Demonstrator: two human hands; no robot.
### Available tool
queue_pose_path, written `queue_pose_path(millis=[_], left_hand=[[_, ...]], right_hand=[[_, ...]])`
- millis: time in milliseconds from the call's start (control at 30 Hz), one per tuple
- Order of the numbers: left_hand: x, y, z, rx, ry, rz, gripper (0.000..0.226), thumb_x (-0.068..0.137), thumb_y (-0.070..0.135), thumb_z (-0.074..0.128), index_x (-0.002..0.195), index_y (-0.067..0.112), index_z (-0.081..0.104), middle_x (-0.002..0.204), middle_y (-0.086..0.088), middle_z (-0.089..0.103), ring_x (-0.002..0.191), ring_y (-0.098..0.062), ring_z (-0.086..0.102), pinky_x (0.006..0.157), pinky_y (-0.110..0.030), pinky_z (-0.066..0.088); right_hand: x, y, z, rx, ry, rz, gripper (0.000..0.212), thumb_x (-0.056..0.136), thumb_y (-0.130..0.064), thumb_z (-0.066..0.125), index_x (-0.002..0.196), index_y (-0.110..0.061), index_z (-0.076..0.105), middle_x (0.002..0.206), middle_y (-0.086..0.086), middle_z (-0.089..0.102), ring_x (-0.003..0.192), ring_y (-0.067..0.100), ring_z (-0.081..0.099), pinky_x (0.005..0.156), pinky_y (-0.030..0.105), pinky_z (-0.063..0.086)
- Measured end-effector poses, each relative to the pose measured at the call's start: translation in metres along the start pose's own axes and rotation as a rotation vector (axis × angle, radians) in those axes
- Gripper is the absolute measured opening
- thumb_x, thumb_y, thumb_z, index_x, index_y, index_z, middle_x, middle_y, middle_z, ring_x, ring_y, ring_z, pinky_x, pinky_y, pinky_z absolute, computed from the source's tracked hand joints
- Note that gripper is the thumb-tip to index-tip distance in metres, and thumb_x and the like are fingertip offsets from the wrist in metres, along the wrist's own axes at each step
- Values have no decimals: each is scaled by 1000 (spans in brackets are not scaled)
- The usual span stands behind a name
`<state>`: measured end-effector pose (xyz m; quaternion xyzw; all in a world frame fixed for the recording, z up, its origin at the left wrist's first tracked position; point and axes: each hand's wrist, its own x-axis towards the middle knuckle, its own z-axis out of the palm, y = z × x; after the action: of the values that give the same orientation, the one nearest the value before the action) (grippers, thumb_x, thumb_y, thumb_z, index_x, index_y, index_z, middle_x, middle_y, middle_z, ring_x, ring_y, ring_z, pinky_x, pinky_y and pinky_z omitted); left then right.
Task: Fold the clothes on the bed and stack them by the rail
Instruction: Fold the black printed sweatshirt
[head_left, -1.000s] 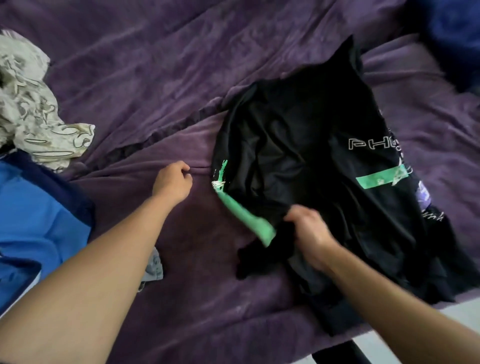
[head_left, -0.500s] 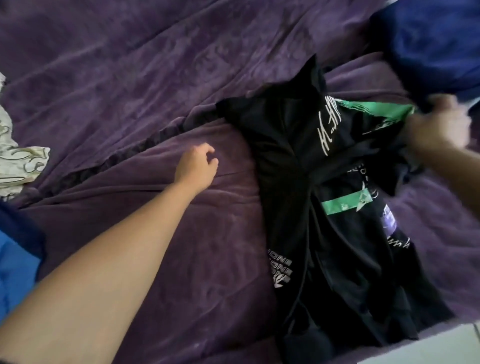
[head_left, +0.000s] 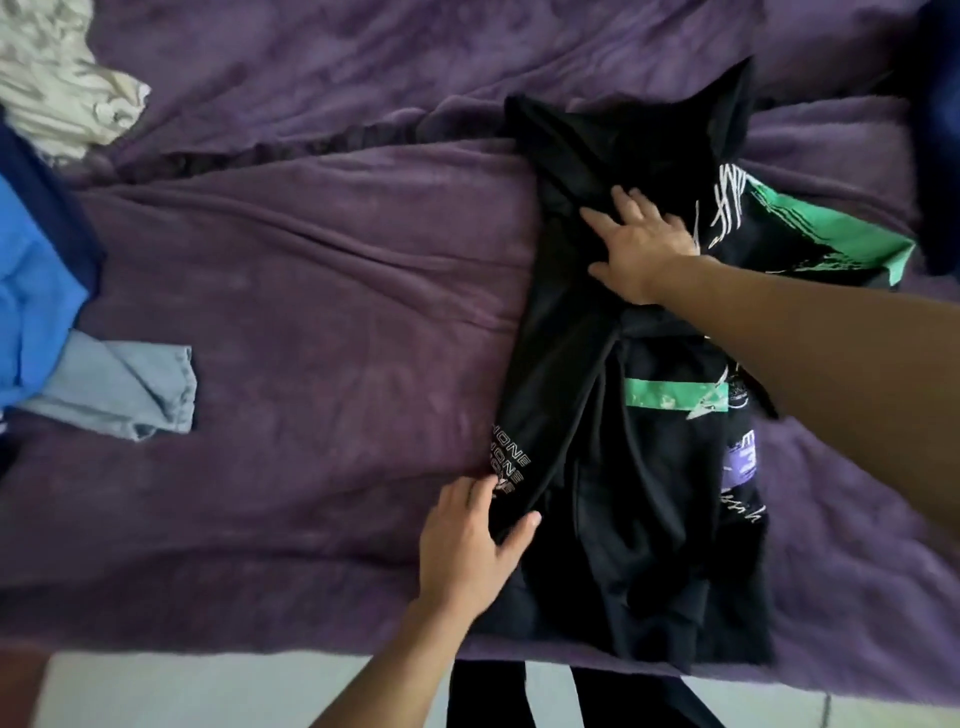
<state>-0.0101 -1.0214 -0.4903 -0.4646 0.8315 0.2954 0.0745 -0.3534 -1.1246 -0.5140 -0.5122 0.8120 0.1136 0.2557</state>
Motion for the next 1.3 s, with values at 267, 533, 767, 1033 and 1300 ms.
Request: queue_pose_path(millis=[267, 533, 767, 1033, 1300], left_hand=[[-68, 6, 3, 94, 74, -20, 33, 52, 7, 84, 77, 12, 63, 75, -4, 56, 63, -23, 62, 35, -29, 43], [-95, 63, 36, 85, -440, 352, 27, 81, 8, 57, 108, 12, 58, 111, -2, 47, 104, -26, 49, 80, -40, 49], [-4, 88, 0, -177, -63, 158, 21, 90, 30, 56, 104, 21, 68, 96, 3, 66, 81, -20, 64, 74, -34, 51], [184, 151, -43, -111, 61, 125, 33, 92, 9, 51, 123, 9, 62, 118, -15, 57, 102, -34, 59, 93, -39, 44], [295, 197, -40, -300, -150, -157, 51, 99, 35, 42, 148, 27, 30, 153, -5, 33, 136, -25, 36, 112, -33, 29]], right_hand=[[-98, -23, 65, -203, 93, -358, 63, 90, -50, 49, 148, -34, 29, 161, 6, 8, 148, 25, 4, 114, 52, 15], [-113, -1, 64, 50, 123, -150, 55, 93, -39, 52, 145, -26, 38, 155, 8, 29, 144, 24, 22, 110, 46, 26], [-116, 115, 2, 374, 711, 267, 55, 84, -39, 58, 133, -16, 47, 136, 12, 47, 124, 34, 41, 96, 46, 35], [-131, 208, 32, 609, 60, 643, 76, 63, -45, 85, 120, -5, 54, 118, 19, 62, 109, 35, 59, 92, 46, 49], [-150, 243, -22, 1023, 563, 382, 17, 76, -25, 61, 83, -10, 59, 68, 0, 55, 65, 9, 47, 60, 25, 43]])
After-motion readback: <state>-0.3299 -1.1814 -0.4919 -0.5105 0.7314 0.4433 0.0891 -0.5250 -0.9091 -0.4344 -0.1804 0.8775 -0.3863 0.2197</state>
